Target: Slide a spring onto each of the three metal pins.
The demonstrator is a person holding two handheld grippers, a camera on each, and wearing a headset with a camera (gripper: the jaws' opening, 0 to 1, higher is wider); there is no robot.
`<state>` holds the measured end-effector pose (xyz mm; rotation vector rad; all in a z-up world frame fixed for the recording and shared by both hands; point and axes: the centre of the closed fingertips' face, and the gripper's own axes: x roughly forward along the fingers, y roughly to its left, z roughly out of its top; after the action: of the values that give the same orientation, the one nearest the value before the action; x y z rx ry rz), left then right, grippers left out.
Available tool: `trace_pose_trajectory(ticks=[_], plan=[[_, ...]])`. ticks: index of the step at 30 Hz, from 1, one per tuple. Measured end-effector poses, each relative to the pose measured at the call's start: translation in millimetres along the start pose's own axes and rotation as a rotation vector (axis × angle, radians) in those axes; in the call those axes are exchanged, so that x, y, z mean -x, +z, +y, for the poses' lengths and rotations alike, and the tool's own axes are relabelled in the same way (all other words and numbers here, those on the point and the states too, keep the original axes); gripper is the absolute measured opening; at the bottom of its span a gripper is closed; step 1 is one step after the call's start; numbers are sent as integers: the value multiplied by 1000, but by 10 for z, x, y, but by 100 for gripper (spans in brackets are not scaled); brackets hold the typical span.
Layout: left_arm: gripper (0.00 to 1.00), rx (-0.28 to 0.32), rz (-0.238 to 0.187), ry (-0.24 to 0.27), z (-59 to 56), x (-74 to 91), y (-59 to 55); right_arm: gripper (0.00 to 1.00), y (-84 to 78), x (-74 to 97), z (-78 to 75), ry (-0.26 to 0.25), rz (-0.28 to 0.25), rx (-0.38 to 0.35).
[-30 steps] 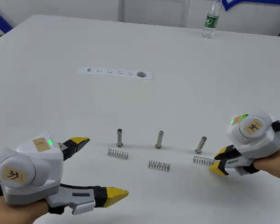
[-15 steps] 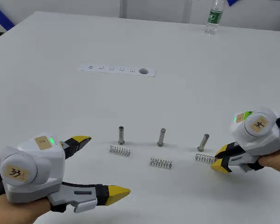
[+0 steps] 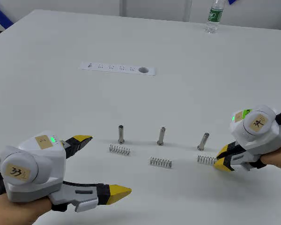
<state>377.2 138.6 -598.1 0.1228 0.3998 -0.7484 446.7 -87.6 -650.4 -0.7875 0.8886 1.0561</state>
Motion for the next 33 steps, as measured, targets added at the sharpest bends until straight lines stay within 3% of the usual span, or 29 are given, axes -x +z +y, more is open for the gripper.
trace_pose_trajectory(ticks=[10, 33], plan=[[95, -6, -12, -14, -32, -19, 29, 12, 121, 197, -20, -24, 12, 21], [95, -16, -21, -28, -67, -22, 61, 12, 203, 281, 58, 12, 49, -15]])
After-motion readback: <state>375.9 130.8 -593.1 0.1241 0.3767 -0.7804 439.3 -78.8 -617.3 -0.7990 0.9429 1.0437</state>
